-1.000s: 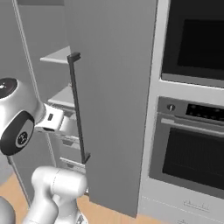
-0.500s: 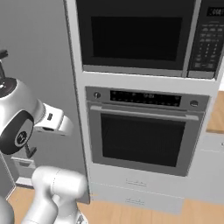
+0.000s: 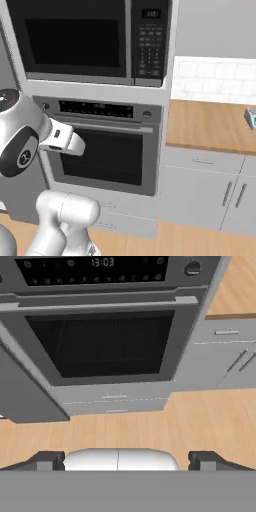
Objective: Take the meat container that has the fish and place it on the second highest rack of the freezer. Then take the vegetable container that has the cucumber and corn and place it on the highest rack of the freezer.
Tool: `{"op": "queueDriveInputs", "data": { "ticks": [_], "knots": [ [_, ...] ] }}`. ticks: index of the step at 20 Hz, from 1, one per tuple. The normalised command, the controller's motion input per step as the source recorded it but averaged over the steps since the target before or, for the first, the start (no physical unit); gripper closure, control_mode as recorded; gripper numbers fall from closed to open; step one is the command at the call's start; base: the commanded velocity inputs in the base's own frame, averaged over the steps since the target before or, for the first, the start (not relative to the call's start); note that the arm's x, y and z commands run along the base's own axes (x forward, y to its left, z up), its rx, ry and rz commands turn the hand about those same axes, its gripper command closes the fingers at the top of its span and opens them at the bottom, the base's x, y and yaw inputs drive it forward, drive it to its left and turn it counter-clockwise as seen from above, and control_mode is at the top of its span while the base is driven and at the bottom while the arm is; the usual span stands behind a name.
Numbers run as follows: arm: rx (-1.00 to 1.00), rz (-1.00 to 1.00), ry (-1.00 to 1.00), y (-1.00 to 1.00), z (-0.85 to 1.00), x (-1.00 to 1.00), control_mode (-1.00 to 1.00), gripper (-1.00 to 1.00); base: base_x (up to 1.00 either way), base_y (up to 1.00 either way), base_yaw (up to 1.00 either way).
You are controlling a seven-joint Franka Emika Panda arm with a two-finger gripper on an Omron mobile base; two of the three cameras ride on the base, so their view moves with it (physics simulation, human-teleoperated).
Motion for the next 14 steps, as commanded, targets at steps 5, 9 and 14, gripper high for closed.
{"op": "queueDriveInputs", "data": {
  "ticks": [5, 9, 14],
  "knots": [
    [0.00, 0.00, 0.00, 0.00, 0.00, 0.00, 1.00, -1.00, 0.46, -1.00, 0.00],
    [0.00, 0.00, 0.00, 0.00, 0.00, 0.00, 1.00, -1.00, 0.40, -1.00, 0.00],
    [0.00, 0.00, 0.00, 0.00, 0.00, 0.00, 1.00, -1.00, 0.33, -1.00, 0.00]
  ]
}}
